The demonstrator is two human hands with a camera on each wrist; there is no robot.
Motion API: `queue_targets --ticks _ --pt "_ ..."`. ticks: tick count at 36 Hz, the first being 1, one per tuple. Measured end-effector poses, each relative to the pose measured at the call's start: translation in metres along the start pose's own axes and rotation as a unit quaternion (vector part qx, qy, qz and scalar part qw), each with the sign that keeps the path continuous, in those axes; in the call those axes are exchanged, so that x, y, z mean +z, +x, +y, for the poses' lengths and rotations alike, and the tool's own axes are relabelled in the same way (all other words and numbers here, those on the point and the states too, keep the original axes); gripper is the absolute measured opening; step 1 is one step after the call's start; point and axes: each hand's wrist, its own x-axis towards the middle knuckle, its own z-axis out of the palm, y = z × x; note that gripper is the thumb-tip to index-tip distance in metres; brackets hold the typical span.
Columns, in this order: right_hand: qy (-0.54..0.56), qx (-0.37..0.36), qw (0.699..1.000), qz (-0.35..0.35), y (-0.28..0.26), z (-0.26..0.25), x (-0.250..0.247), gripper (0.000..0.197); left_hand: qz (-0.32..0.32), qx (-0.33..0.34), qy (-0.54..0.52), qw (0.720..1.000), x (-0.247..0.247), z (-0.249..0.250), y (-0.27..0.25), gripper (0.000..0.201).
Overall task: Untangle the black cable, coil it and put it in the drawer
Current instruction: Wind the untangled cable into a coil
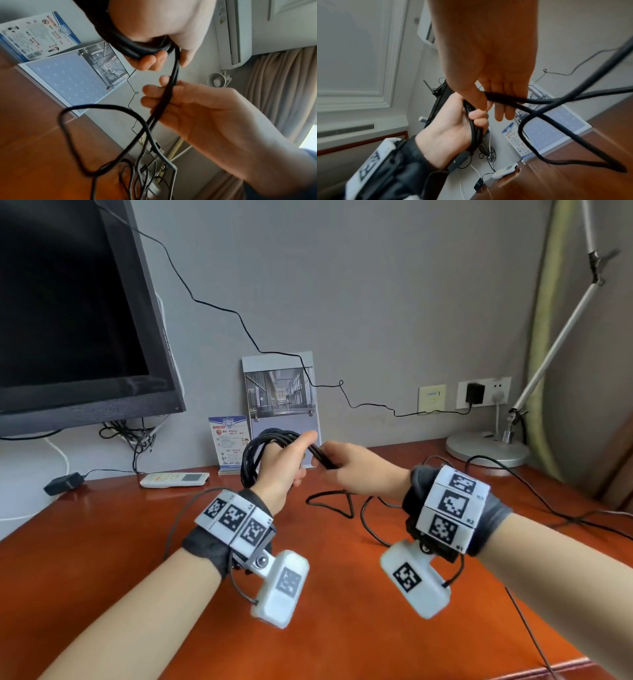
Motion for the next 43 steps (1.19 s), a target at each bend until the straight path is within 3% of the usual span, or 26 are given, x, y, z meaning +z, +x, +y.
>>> queue_targets --ticks 4,7,10,13,16,18,20,24,27,28,30,32,35,37,40,43 --pt "0.034 0.024 0.997 -0.067 -0.007 0.009 0.008 0.009 0.078 0.023 -0.073 0.994 0.007 0.003 0.008 0.041" --pt "0.06 0.012 0.991 -0.115 -0.014 0.018 0.015 0.01 0.127 0.041 -0.098 0.986 0.009 0.013 0.015 0.039" --pt "0.168 -0.004 0.978 -0.123 -0.019 0.022 0.02 0.019 0.138 0.066 -0.091 0.984 0.014 0.021 0.02 0.034" --pt "0.194 -0.006 0.979 -0.067 -0.014 0.028 0.021 0.031 0.084 0.016 -0.205 0.975 0.019 0.032 0.021 0.028" --pt "0.139 0.007 0.99 -0.026 -0.008 0.035 0.02 0.032 -0.003 -0.037 -0.399 0.916 0.021 0.044 0.016 0.029" --pt "0.115 0.015 0.993 -0.034 -0.006 0.039 0.017 0.028 -0.041 -0.045 -0.431 0.9 0.02 0.051 0.01 0.032" --pt "0.063 0.017 0.996 -0.054 -0.005 0.044 0.014 0.024 -0.085 -0.053 -0.42 0.902 0.018 0.053 0.004 0.034" --pt "-0.155 0.011 0.987 -0.048 -0.004 0.056 0.006 0.015 -0.225 -0.093 -0.355 0.902 0.007 0.05 -0.004 0.03" --pt "-0.212 -0.022 0.976 -0.034 -0.005 0.06 -0.005 0.03 -0.348 -0.115 -0.295 0.882 -0.007 0.043 -0.005 0.024" --pt "-0.206 -0.041 0.977 -0.029 -0.005 0.061 -0.01 0.033 -0.403 -0.124 -0.279 0.863 -0.011 0.039 -0.004 0.021" --pt "-0.181 -0.073 0.98 -0.027 -0.005 0.06 -0.018 0.033 -0.527 -0.151 -0.25 0.798 -0.017 0.033 -0.004 0.018" --pt "-0.182 -0.079 0.98 -0.033 -0.006 0.056 -0.024 0.031 -0.595 -0.165 -0.164 0.77 -0.016 0.03 -0.01 0.016" --pt "-0.228 -0.073 0.971 -0.014 -0.004 0.046 -0.028 0.023 -0.636 -0.179 0.051 0.749 -0.004 0.031 -0.023 0.017" --pt "-0.278 -0.074 0.958 -0.008 -0.002 0.041 -0.029 0.029 -0.633 -0.172 0.201 0.727 0.005 0.032 -0.031 0.016" --pt "-0.328 -0.079 0.941 0.003 -0.002 0.037 -0.033 0.032 -0.597 -0.181 0.387 0.679 0.016 0.026 -0.038 0.013" --pt "-0.326 -0.087 0.941 0.005 -0.006 0.034 -0.035 0.01 -0.514 -0.177 0.541 0.642 0.028 0.017 -0.042 0.02"
